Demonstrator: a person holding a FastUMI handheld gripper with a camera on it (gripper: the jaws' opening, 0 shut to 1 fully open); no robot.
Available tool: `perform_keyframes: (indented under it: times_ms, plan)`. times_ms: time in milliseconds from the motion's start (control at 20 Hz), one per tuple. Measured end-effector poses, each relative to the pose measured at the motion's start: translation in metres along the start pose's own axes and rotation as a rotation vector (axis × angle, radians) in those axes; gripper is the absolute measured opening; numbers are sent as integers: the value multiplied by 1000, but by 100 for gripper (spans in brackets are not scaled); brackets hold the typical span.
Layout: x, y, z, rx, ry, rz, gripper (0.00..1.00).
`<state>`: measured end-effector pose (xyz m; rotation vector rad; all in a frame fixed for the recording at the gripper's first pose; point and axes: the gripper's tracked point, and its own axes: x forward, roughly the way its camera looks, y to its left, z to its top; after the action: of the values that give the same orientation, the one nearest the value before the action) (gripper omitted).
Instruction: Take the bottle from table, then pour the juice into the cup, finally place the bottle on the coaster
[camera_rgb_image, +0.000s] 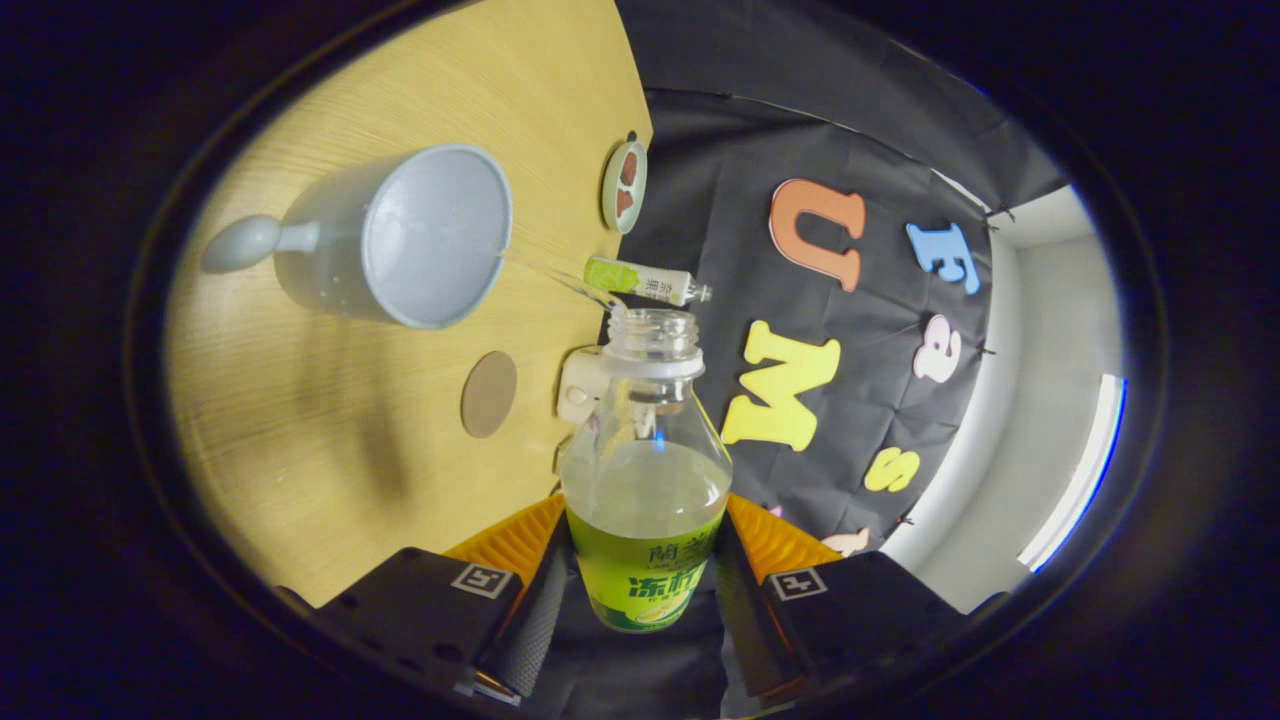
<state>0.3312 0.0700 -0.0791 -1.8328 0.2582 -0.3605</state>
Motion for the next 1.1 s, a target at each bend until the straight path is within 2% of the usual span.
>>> perform_keyframes:
  times_ms: [1100]
  plan:
    - [-4,-35,-2,-123,-17,-36,78]
